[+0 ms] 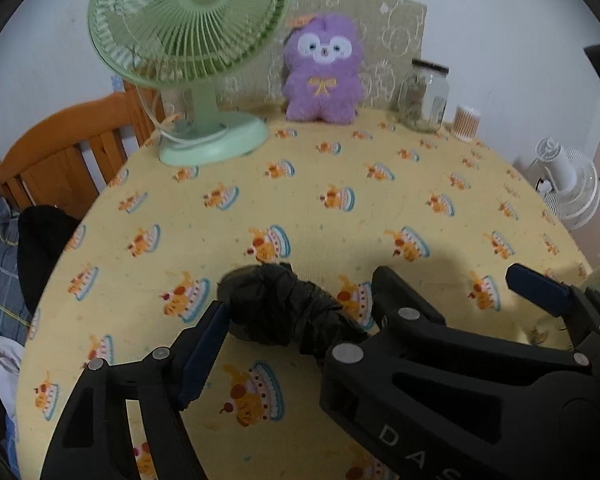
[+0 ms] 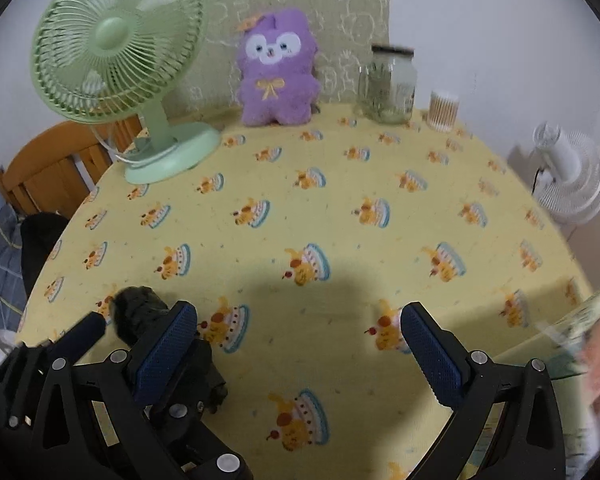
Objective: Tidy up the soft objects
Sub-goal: 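Reach the left gripper to the black plastic bag and close on it, then lift the black bag with the left gripper and carry it toward the fabric box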
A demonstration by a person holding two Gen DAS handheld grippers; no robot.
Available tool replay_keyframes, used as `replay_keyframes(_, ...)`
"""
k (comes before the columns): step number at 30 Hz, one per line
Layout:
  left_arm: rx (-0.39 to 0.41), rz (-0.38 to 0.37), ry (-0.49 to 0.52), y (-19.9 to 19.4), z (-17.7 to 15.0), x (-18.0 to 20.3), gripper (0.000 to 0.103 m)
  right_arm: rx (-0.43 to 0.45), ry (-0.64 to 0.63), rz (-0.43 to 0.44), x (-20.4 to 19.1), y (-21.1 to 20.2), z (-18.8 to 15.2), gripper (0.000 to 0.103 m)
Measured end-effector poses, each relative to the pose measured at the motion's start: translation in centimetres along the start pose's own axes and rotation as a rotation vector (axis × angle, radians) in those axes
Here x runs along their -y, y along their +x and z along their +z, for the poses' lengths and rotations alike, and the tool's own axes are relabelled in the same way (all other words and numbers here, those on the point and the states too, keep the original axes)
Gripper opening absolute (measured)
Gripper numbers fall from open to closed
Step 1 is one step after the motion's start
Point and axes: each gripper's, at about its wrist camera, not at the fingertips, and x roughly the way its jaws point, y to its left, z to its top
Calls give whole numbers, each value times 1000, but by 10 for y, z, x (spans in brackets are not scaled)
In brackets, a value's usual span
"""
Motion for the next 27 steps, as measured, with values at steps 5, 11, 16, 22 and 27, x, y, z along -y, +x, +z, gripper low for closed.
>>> replay_keyframes(5, -44, -9, 1, 15, -3, 1, 75, -50, 0, -5, 4, 23, -4, 103)
replay_keyframes(11, -71, -13, 2, 20, -5, 2, 67, -89, 33, 28, 8, 34, -7, 103)
replay_keyframes(16, -58, -15, 6, 18, -5, 3, 41, -91, 51, 33, 9, 34, -7, 103)
replay_keyframes(22, -50, 8, 13, 13, -8, 3, 18, -108, 58, 22, 5, 32, -8, 103)
replay_keyframes(27, -28, 21, 5, -3, -13, -1, 17, -98, 33, 24, -1, 22, -11, 103)
